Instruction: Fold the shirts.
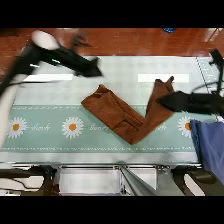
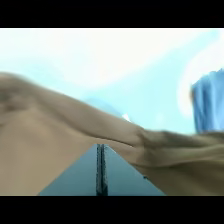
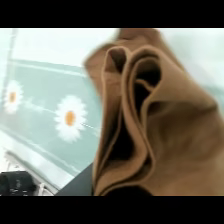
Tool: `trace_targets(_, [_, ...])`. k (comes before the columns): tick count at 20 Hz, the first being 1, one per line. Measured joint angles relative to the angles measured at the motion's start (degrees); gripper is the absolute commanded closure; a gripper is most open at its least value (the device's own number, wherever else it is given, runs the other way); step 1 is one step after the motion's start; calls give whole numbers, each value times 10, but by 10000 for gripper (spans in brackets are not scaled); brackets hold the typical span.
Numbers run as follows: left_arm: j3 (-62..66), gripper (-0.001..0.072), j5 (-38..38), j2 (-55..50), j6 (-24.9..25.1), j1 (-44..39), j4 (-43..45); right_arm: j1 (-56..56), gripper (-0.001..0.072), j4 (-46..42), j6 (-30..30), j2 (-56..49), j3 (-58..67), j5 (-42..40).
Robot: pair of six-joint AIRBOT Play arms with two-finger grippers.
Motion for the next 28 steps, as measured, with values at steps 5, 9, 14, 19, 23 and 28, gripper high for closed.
trace_targets(5, [-64,689,-20,200,11,187,73,121,688,4,-14,-195,142,-72])
trace_targets(9, [-198,689,-10,370,19,255,98,188,688,5,-19,-366,252,-107])
trace_targets(14, [-413,689,33,542,12,253,80,232,299,30,-19,-518,311,-162])
trace_targets(19, [-542,689,71,590,6,247,62,202,300,76,-39,-550,323,-122])
trace_targets(23, [-574,689,85,595,4,245,57,124,299,3,-27,-458,306,-23])
trace_targets(28, [-584,689,93,596,3,244,55,91,299,-220,110,-200,54,-39])
